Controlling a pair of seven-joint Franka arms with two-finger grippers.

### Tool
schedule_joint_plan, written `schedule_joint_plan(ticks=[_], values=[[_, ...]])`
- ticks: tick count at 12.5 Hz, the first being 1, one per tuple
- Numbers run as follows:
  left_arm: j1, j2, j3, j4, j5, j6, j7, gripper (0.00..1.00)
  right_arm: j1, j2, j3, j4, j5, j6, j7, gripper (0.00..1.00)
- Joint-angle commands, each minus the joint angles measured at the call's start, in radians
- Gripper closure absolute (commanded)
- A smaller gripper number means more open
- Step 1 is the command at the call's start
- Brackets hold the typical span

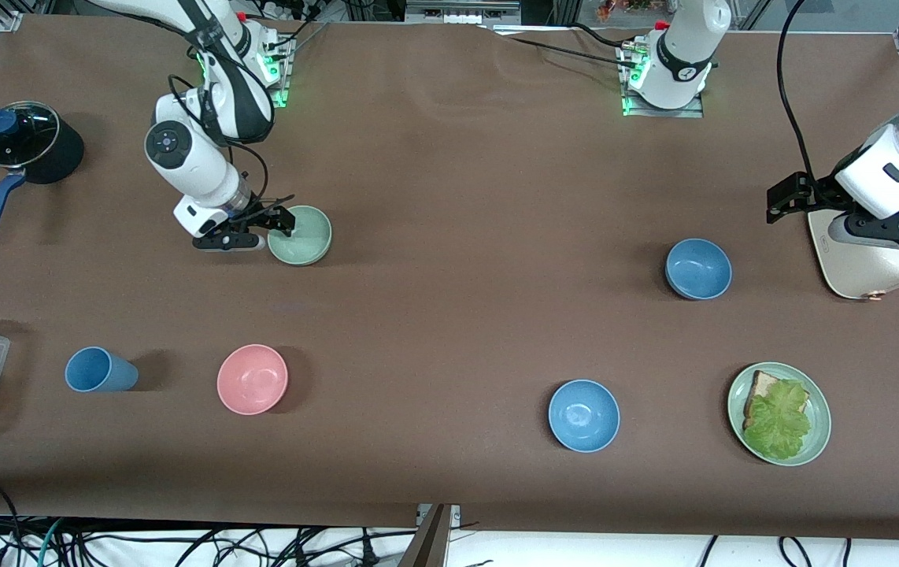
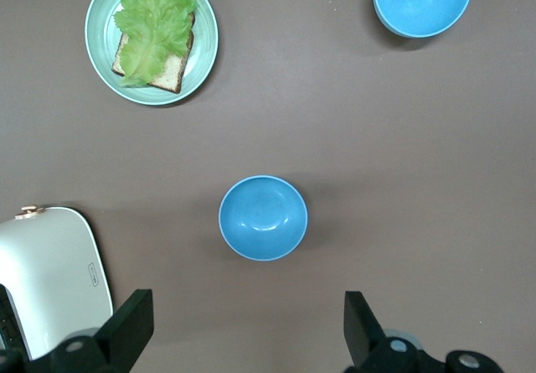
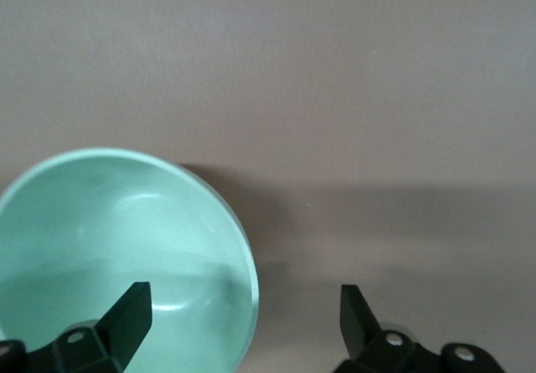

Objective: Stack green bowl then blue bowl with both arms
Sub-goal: 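Close the right gripper on the green bowl's rim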

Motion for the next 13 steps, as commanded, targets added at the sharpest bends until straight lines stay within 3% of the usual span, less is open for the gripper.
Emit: schedule_joint_plan(ticks=[1, 3, 4, 5, 9, 11, 13], values=[[0.007, 0.000, -0.005, 0.002, -0.030, -0.006, -0.002, 0.00, -0.003, 0.007, 0.008, -0.027, 0.005, 0.047, -0.010, 0.17], [0.007, 0.000, -0.005, 0.002, -0.030, -0.006, -0.002, 0.00, -0.003, 0.020, 0.010, -0.023, 0.005, 0.052, -0.009, 0.57], [0.007, 0.000, -0.005, 0.002, -0.030, -0.006, -0.002, 0.00, -0.003, 0.025, 0.010, -0.020, 0.004, 0.052, 0.002, 0.83], [0.007, 0.001, -0.005, 0.003, -0.030, -0.005, -0.001, 0.00, -0.001, 0.027, 0.011, -0.017, 0.004, 0.050, 0.002, 1.00], [0.007, 0.001, -0.005, 0.003, -0.030, -0.003, -0.002, 0.00, 0.020, 0.028, 0.062, 0.096, 0.002, -0.023, 0.034, 1.00], [0.007, 0.003, -0.005, 0.003, -0.030, -0.003, -0.002, 0.00, 0.084, 0.057, 0.068, 0.258, 0.002, -0.176, 0.143, 1.00], [0.007, 0.003, -0.005, 0.003, -0.030, -0.003, -0.002, 0.00, 0.169, 0.184, 0.066, 0.517, 0.004, -0.322, 0.268, 1.00]])
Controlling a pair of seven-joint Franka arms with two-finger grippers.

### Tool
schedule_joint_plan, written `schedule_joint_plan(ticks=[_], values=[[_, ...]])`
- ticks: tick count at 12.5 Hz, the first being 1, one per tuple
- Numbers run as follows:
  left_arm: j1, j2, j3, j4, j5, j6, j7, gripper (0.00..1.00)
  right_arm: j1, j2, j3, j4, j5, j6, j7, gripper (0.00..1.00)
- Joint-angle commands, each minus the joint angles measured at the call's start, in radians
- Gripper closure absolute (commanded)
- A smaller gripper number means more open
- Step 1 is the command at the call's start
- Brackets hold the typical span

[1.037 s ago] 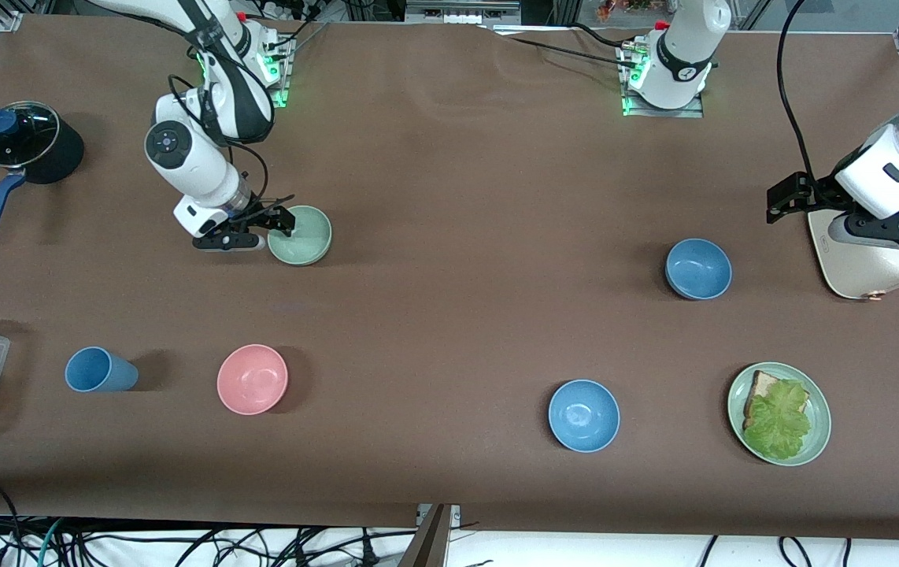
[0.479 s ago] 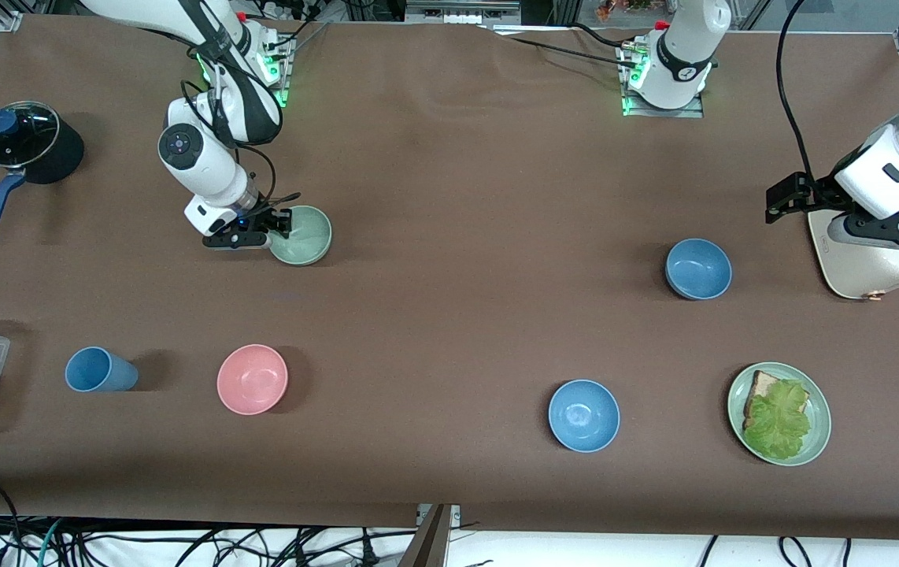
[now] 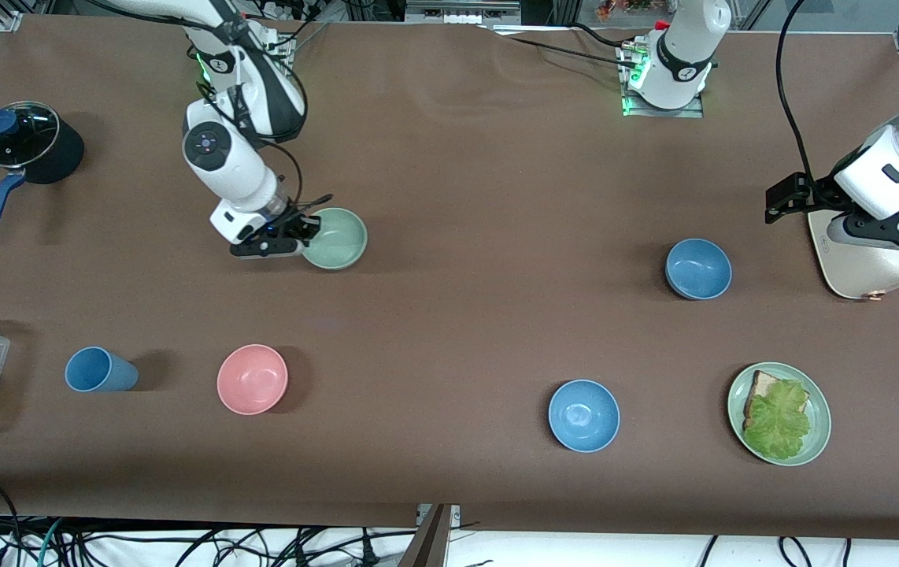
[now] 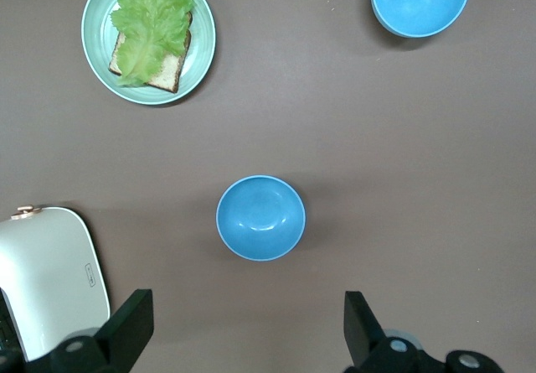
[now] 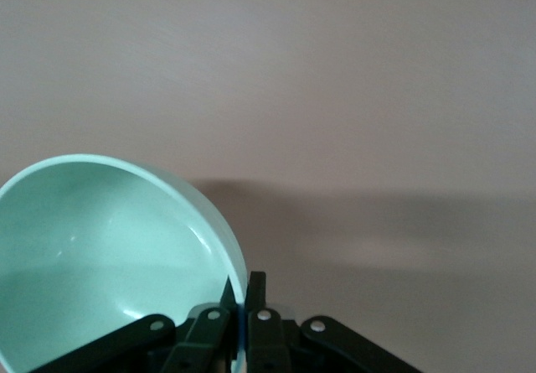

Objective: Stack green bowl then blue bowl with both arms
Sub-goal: 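Slide the green bowl with the right gripper to the table's middle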

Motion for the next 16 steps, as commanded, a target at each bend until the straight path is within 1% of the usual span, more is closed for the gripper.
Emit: schedule_joint_plan(ticks=[1, 3, 4, 5, 6, 8, 10, 11, 12, 13, 14, 15, 16], values=[[0.007, 0.001, -0.004, 0.003, -0.025, -0.005, -0.002, 0.00, 0.117, 0.221, -0.001, 0.373, -0.001, -0.150, 0.201, 1.00], [0.007, -0.001, -0.004, 0.003, -0.025, -0.005, -0.001, 0.00, 0.238, 0.396, -0.006, 0.599, -0.020, -0.150, 0.372, 1.00], [0.007, -0.001, -0.004, 0.003, -0.025, -0.005, -0.001, 0.00, 0.280, 0.467, -0.012, 0.679, -0.039, -0.150, 0.444, 1.00], [0.007, -0.001, -0.004, 0.003, -0.025, -0.005, -0.001, 0.00, 0.303, 0.519, -0.012, 0.731, -0.056, -0.141, 0.519, 1.00], [0.007, -0.001, -0.003, 0.003, -0.025, -0.005, -0.001, 0.00, 0.332, 0.561, -0.016, 0.764, -0.072, -0.114, 0.575, 1.00], [0.007, -0.001, -0.003, 0.003, -0.025, -0.006, 0.001, 0.00, 0.349, 0.605, -0.018, 0.767, -0.073, 0.001, 0.626, 1.00], [0.007, -0.001, -0.003, 0.003, -0.025, -0.006, 0.002, 0.00, 0.366, 0.624, -0.018, 0.767, -0.078, 0.015, 0.647, 1.00], [0.009, -0.001, -0.003, 0.003, -0.025, -0.005, 0.002, 0.00, 0.366, 0.621, -0.024, 0.769, -0.078, 0.015, 0.649, 0.26], [0.007, 0.001, -0.003, 0.003, -0.025, -0.006, 0.002, 0.00, 0.361, 0.610, -0.030, 0.770, -0.069, 0.014, 0.646, 0.01], [0.007, -0.001, -0.003, 0.003, -0.025, -0.005, 0.002, 0.00, 0.337, 0.581, -0.033, 0.770, -0.064, 0.003, 0.638, 0.00], [0.007, 0.001, -0.003, 0.003, -0.025, -0.005, 0.001, 0.00, 0.311, 0.543, -0.030, 0.770, -0.064, -0.035, 0.635, 0.00], [0.009, 0.001, -0.003, 0.003, -0.025, -0.005, 0.002, 0.00, 0.306, 0.495, -0.036, 0.770, -0.075, -0.108, 0.627, 0.00], [0.007, 0.001, -0.003, 0.003, -0.025, -0.005, 0.002, 0.00, 0.288, 0.449, -0.061, 0.769, -0.072, -0.180, 0.626, 0.00]])
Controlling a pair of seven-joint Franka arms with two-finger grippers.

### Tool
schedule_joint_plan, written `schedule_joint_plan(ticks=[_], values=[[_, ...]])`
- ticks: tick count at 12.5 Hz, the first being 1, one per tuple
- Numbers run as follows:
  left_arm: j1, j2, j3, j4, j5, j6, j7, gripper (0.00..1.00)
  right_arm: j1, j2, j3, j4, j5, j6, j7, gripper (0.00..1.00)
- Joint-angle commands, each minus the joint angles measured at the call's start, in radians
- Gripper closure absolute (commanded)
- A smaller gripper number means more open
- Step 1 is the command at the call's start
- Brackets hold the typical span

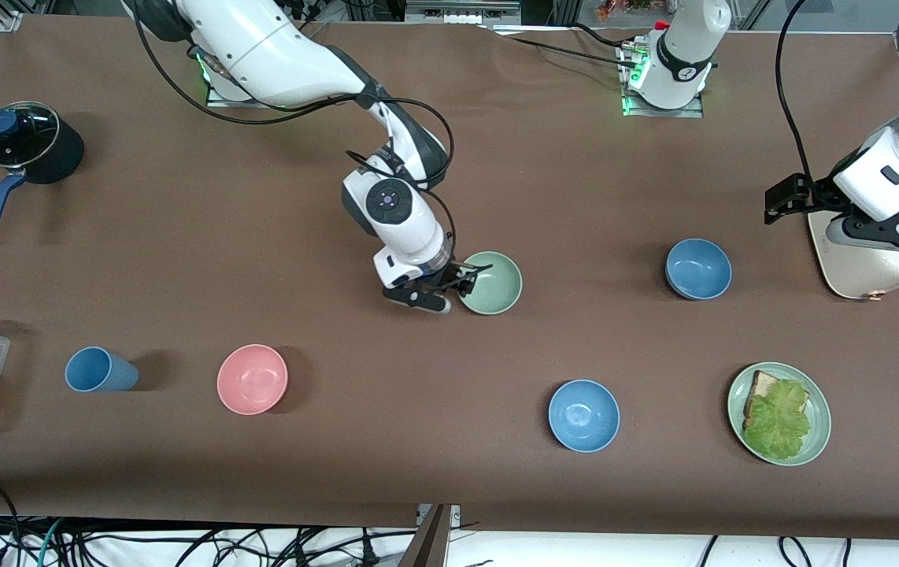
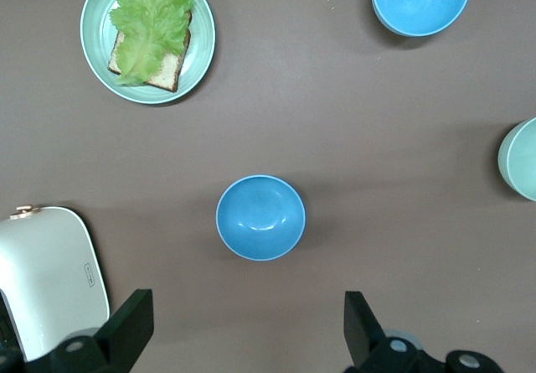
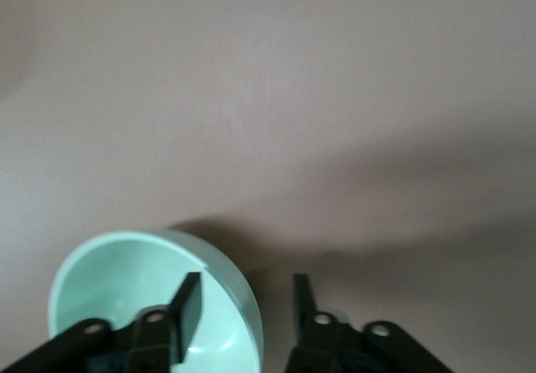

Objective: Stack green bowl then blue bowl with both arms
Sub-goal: 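Open and withdraw the right gripper while the left gripper reaches the blue bowl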

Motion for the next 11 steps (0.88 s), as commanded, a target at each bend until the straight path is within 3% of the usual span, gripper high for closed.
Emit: schedule_joint_plan(ticks=[1, 4, 6, 9, 11], values=[[0.007, -0.002, -0.003, 0.003, -0.024, -0.005, 0.001, 0.00, -0.065, -0.161, -0.036, -0.018, -0.006, -0.182, 0.001, 0.00], [0.008, -0.002, -0.003, 0.003, -0.024, -0.005, 0.002, 0.00, -0.223, -0.261, -0.036, -0.019, 0.001, -0.356, -0.237, 0.00], [0.033, 0.007, -0.003, 0.002, -0.026, -0.006, 0.007, 0.00, -0.259, -0.365, -0.094, -0.058, 0.016, -0.448, -0.382, 0.00], [0.088, 0.041, -0.003, -0.026, -0.024, -0.003, 0.045, 0.00, -0.315, -0.616, -0.187, -0.218, 0.095, -0.565, -0.651, 0.00], [0.132, 0.073, -0.003, -0.087, -0.024, 0.082, 0.094, 0.00, -0.423, -0.753, -0.185, -0.268, 0.102, -0.685, -0.744, 0.00]])
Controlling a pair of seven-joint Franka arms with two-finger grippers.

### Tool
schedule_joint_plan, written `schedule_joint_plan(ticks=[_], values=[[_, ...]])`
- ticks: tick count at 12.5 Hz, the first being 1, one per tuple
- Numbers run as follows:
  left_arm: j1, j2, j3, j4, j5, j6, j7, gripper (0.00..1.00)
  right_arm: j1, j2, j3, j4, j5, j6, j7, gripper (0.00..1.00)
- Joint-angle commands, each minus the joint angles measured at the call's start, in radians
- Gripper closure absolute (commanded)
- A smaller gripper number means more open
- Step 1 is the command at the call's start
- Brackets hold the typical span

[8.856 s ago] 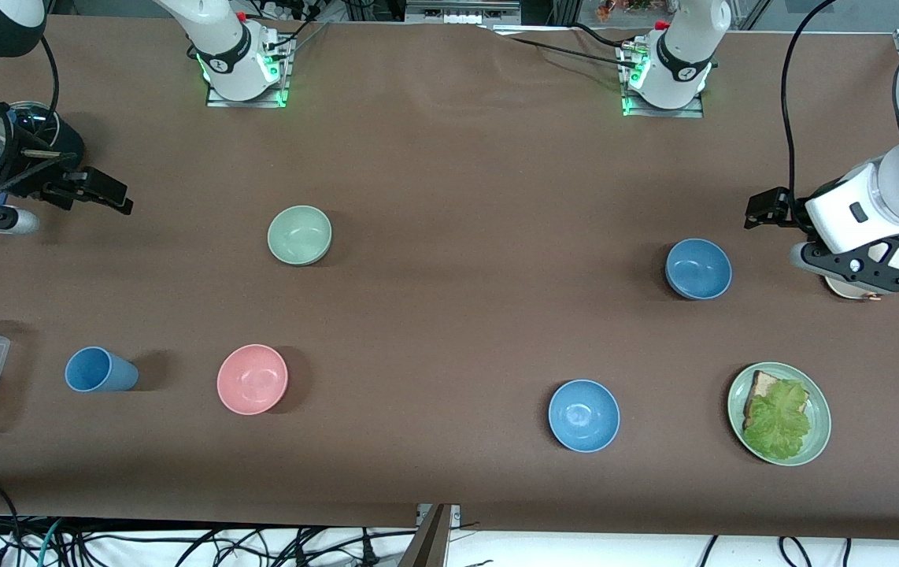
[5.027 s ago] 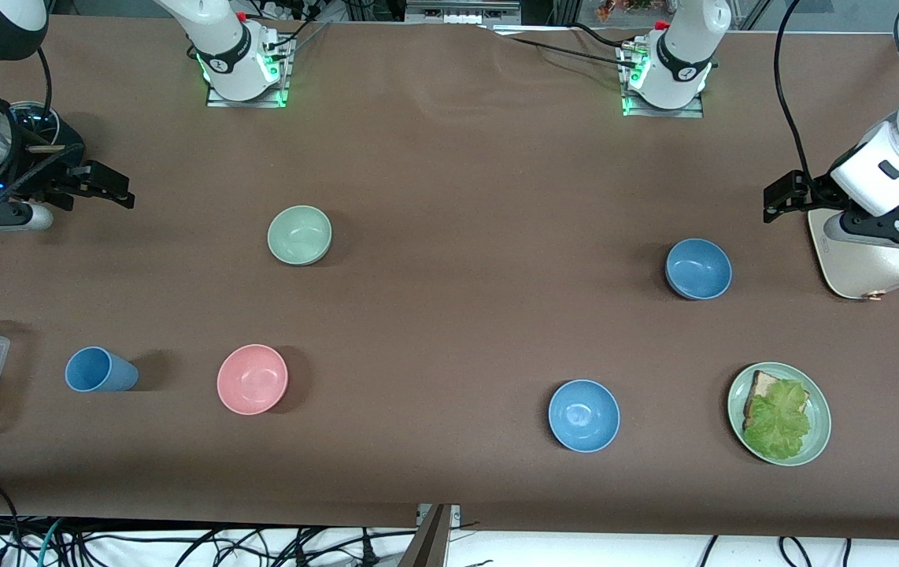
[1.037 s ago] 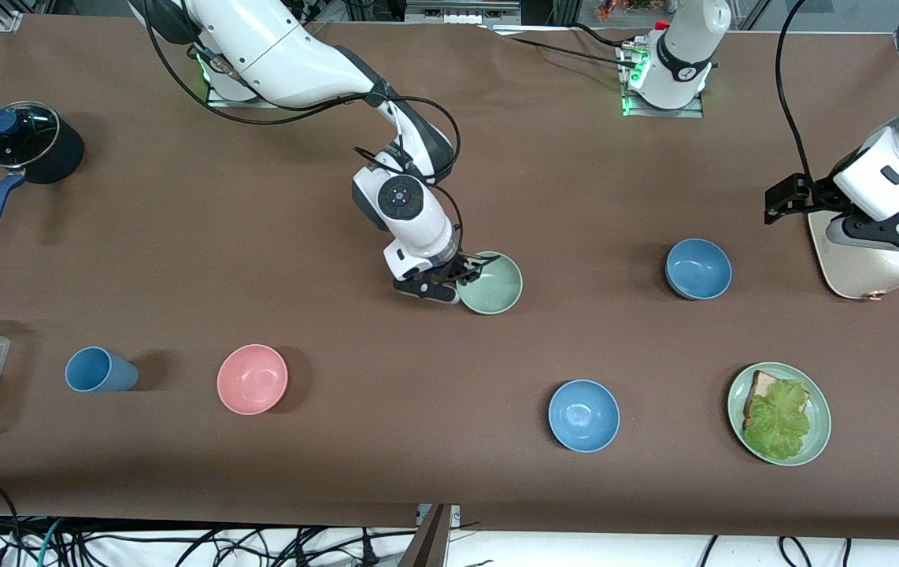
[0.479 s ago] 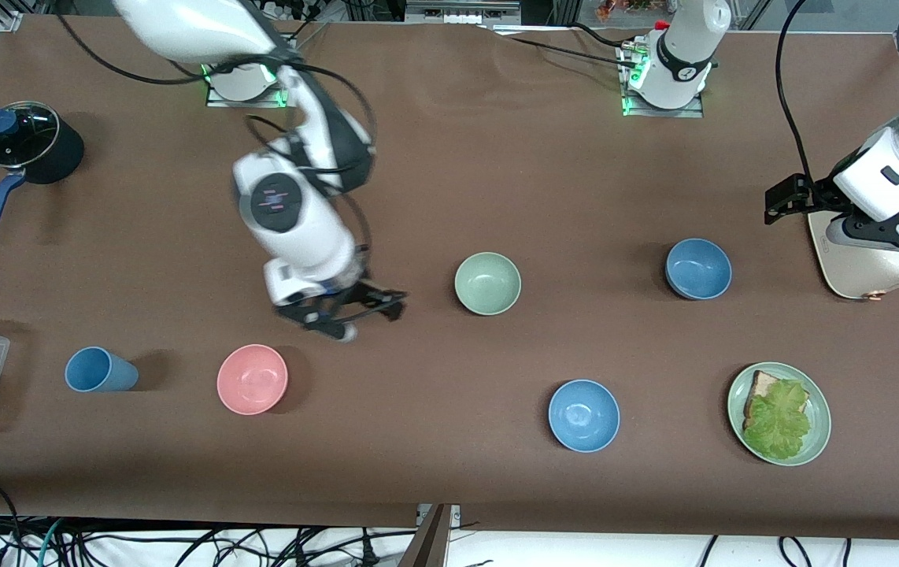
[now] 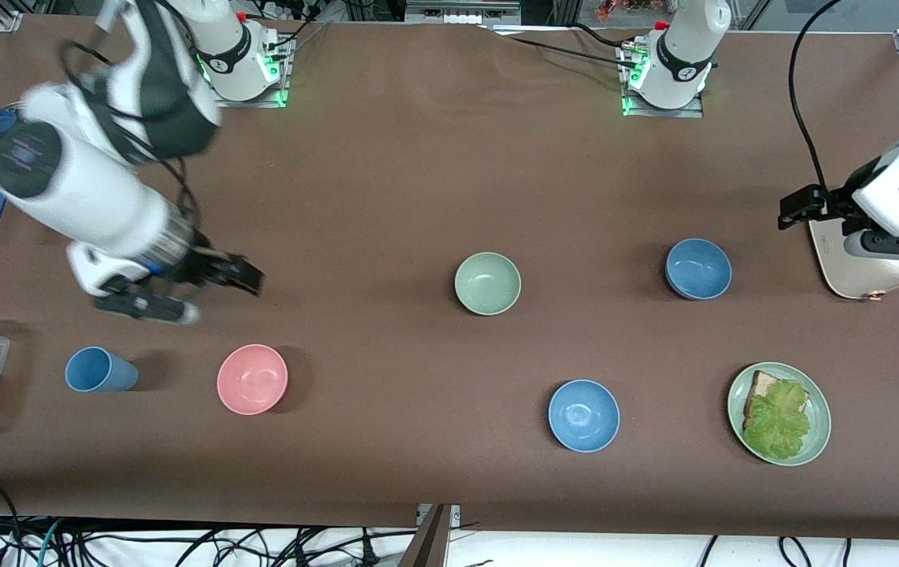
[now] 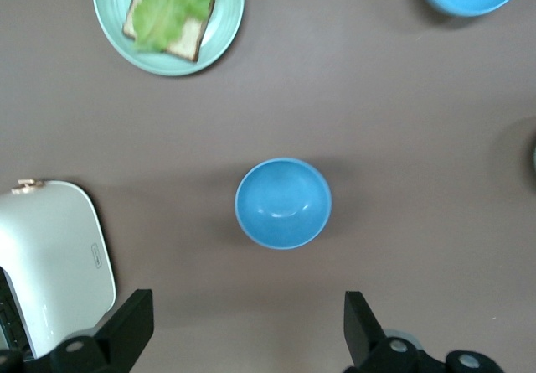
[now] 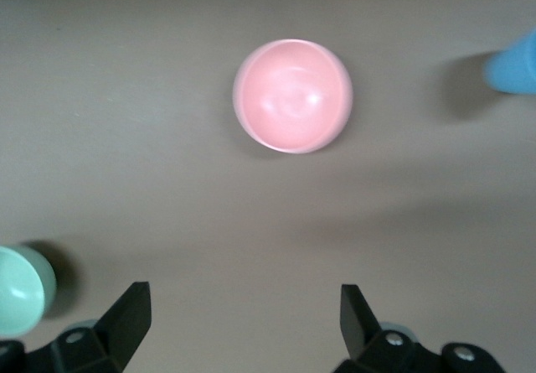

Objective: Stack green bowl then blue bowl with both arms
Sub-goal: 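Open and withdraw the right gripper while the left gripper reaches the blue bowl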

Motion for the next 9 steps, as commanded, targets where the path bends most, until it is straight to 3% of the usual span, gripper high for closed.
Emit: schedule_joint_plan(ticks=[1, 4, 6, 9], values=[[0.049, 0.023, -0.005, -0.115, -0.015, 0.164, 0.083, 0.00, -0.116, -0.214, 0.009, -0.116, 0.025, -0.124, -0.112, 0.00], [0.057, 0.022, -0.005, -0.347, -0.009, 0.416, 0.102, 0.00, -0.146, -0.225, 0.006, -0.004, 0.008, -0.220, -0.163, 0.00], [0.054, 0.042, -0.009, -0.491, -0.004, 0.629, 0.105, 0.00, -0.144, -0.221, -0.005, 0.005, -0.004, -0.228, -0.182, 0.00], [0.057, 0.117, -0.011, -0.544, 0.034, 0.725, 0.105, 0.00, -0.146, -0.219, -0.006, 0.008, -0.007, -0.241, -0.180, 0.00]])
